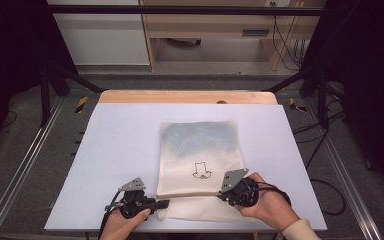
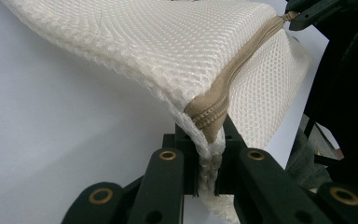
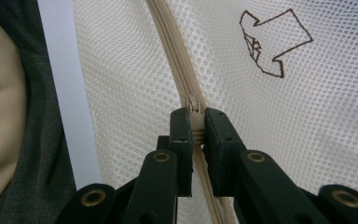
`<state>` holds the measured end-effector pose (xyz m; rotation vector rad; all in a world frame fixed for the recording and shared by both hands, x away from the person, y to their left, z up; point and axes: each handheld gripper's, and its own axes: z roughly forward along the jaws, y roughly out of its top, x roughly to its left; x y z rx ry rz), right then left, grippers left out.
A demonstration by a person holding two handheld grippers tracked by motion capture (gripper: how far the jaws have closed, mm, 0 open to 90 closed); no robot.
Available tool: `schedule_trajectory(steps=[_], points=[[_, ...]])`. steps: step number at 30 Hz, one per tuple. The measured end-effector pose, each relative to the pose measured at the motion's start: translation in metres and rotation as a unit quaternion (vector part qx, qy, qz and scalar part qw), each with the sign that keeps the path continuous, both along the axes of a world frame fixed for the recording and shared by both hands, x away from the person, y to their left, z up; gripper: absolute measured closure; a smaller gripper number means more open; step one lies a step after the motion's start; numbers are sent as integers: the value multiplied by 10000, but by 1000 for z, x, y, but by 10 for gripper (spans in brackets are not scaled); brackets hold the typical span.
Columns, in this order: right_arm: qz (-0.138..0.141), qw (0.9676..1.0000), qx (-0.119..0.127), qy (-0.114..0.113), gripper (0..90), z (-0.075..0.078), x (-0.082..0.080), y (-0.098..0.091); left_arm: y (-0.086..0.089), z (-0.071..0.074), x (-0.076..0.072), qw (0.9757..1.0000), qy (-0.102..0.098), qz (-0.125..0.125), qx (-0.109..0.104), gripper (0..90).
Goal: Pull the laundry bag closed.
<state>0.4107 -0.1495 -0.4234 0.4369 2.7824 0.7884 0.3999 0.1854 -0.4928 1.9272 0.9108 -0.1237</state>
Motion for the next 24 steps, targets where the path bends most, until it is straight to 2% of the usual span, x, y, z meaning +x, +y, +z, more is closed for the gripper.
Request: schedule_trajectory(steps=[9,11,21,24], points=[[20,10000,-4,7,821,-1,-1,-1,0,0,0,10000,-12,6,12,831],[-7,10000,-66,-32,821,-1,-2,-2,0,0,0,10000,-11,5,19,831],[-120,9999,37,-1,821,-3,-4,-13,0,0,0,10000,-26,10,39,830],[-151,9999,-1,-2,821,-3,-4,-17,1,0,0,10000,-29,16,39,830]])
